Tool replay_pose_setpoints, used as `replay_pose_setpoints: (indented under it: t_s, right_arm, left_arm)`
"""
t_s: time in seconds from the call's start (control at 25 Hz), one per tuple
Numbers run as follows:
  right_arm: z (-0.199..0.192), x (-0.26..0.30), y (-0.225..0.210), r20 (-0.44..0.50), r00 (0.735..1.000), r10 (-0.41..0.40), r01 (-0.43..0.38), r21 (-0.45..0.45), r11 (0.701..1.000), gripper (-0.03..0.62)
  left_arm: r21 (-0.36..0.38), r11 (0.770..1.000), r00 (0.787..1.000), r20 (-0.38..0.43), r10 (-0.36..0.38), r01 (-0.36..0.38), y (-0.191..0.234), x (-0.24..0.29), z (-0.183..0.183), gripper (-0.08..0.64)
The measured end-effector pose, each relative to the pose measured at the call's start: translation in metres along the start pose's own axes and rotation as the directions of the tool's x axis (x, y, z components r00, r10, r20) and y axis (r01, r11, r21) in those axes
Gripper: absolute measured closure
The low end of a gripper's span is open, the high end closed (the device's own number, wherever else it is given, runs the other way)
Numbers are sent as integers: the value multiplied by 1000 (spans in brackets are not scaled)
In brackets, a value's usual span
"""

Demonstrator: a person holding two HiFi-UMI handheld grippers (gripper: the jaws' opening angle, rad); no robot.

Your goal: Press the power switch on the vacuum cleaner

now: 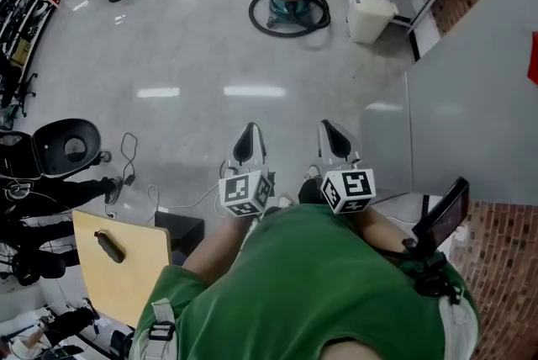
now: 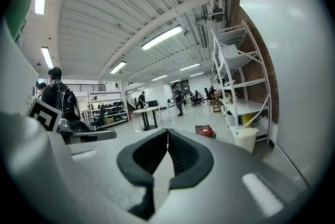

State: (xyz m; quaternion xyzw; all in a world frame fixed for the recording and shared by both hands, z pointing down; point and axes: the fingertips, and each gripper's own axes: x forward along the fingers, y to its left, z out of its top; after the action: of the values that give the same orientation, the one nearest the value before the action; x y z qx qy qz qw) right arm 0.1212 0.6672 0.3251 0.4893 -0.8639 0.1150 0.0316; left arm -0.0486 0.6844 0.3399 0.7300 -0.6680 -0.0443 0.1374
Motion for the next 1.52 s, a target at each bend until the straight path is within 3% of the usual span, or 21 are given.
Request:
replay_pose_setpoints:
  t_s: [0.24, 0.4, 0.52, 0.88, 1.32, 1.52]
  right_arm:
    - [11, 36, -47, 2, 1000, 8, -8, 12, 1000, 588]
    - [33, 50, -56, 29, 1000, 8, -9, 16, 1000, 588]
    - [43, 71, -90, 41, 999, 15, -16, 31, 999, 588]
    - [41, 113, -140, 36, 999, 20, -22, 49, 999, 586]
    - [52, 174, -169, 8, 999, -42, 42, 35, 999, 586]
    - [71, 217, -173, 23, 997, -80, 79, 21, 997, 586]
  left_arm:
    - [11, 1000, 1000, 6, 26, -26, -8, 51, -2, 552]
    - [-7, 1000, 1000, 8, 25, -25, -11, 68, 15, 552]
    - [0, 999, 999, 17, 39, -39, -26, 101, 23, 552]
    - [12, 998, 998, 25, 63, -63, -37, 163, 22, 552]
    - [-2, 1000, 1000, -9, -8, 8, -24, 247, 27, 552]
    - [-10, 999, 999, -16, -41, 41, -6, 294, 46, 552]
